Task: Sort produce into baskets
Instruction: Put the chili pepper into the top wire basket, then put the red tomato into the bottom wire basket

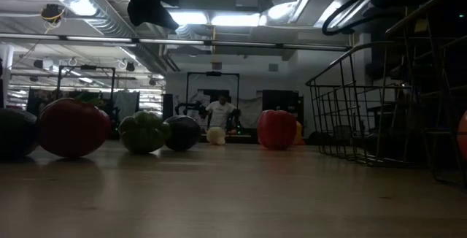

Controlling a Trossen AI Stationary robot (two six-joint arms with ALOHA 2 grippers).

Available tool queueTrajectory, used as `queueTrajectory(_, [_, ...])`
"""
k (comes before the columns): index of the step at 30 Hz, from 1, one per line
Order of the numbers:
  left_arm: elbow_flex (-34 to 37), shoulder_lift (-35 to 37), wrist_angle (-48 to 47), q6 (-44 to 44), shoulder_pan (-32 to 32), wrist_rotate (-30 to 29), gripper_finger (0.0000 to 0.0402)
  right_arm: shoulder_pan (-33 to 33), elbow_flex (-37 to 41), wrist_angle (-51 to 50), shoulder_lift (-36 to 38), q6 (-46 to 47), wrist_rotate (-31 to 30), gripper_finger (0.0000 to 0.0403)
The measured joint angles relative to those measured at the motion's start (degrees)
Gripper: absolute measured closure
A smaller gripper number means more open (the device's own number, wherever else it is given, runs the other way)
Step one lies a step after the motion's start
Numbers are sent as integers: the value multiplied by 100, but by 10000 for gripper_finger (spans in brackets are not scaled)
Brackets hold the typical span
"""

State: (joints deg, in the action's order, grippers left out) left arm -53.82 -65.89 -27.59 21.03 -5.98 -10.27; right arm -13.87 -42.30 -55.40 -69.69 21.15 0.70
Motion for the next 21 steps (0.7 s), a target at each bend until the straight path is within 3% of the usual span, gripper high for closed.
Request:
queueTrajectory(5, [0, 0, 0, 1, 0, -3, 125, 0, -1, -10, 0, 2, 31, 159])
queueTrajectory(14, [0, 0, 0, 1, 0, -3, 125, 0, -2, -289, 1, 1, 769, 165])
queueTrajectory(21, [0, 0, 0, 1, 0, -3, 125, 0, -4, -298, 0, 0, 677, 166])
